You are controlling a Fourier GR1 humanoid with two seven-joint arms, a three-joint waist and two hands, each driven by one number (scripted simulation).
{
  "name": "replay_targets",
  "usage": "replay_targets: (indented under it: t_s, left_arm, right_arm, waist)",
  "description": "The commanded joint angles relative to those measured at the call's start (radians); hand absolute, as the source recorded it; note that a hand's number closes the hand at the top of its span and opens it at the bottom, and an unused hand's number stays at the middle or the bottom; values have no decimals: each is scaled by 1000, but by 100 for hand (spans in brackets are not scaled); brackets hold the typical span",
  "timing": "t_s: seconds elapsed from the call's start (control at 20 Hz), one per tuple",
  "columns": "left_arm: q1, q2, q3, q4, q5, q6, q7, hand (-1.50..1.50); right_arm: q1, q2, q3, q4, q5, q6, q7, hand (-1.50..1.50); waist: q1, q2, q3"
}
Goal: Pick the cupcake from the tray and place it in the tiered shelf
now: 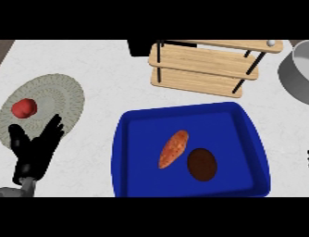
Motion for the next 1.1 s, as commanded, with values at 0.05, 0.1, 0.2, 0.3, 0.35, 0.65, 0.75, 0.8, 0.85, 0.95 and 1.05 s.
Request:
replay_targets:
  t_s: [0.05, 0.1, 0.2, 0.3, 0.35, 0.65, 0.75, 0.8, 0.85, 0.95, 1.05]
  left_arm:
    - [-5, -31, -8, -5, -25, 19, 15, 0]
    - [-7, -10, -4, -13, -13, -1, 49, 0]
    - [-35, -18, -9, -7, -26, -17, 46, 0]
    - [-11, 1, 11, -2, -16, -42, 24, 0]
    - [-26, -4, -10, -41, -17, -24, 80, 0]
    - [-66, -49, -10, 23, -59, -25, 46, 0]
    - [-74, -49, -4, 14, -57, -18, 66, 0]
    - [-93, -28, 19, 19, -44, -38, 86, 0]
    - [-94, -38, 48, 102, -34, -81, 9, 0]
    - [-25, -49, -1, -38, -68, -11, 82, 0]
    - [-45, -61, 27, 63, -59, -59, 25, 0]
  right_arm:
    - [133, -47, 60, -280, 50, 45, 169, -150]
    - [180, -72, 64, -323, 58, 71, 182, -150]
    - [20, -86, 91, -339, 93, 45, 399, -150]
    - [52, -113, 130, -445, 182, 29, 538, -150]
    - [10, -118, 155, -461, 204, 28, 630, -150]
    - [-276, -29, 287, -399, 426, 5, 994, -150]
    - [-337, -1, 353, -352, 537, 12, 1081, -150]
    - [-355, 12, 374, -330, 562, 28, 1114, -150]
    - [-399, 10, 363, -339, 541, 71, 1180, -150]
    - [-468, 83, 445, -309, 634, 70, 1271, -150]
    - [-513, 124, 472, -250, 646, 101, 1306, -150]
  waist:
    - [17, 3, -3]
    - [14, 2, -3]
    - [34, 7, -3]
    - [37, 7, -4]
    - [45, 8, -4]
    - [53, 12, -4]
    - [56, 11, -4]
    - [49, 10, -3]
    - [45, 11, -4]
    - [51, 6, -3]
    - [42, 8, -3]
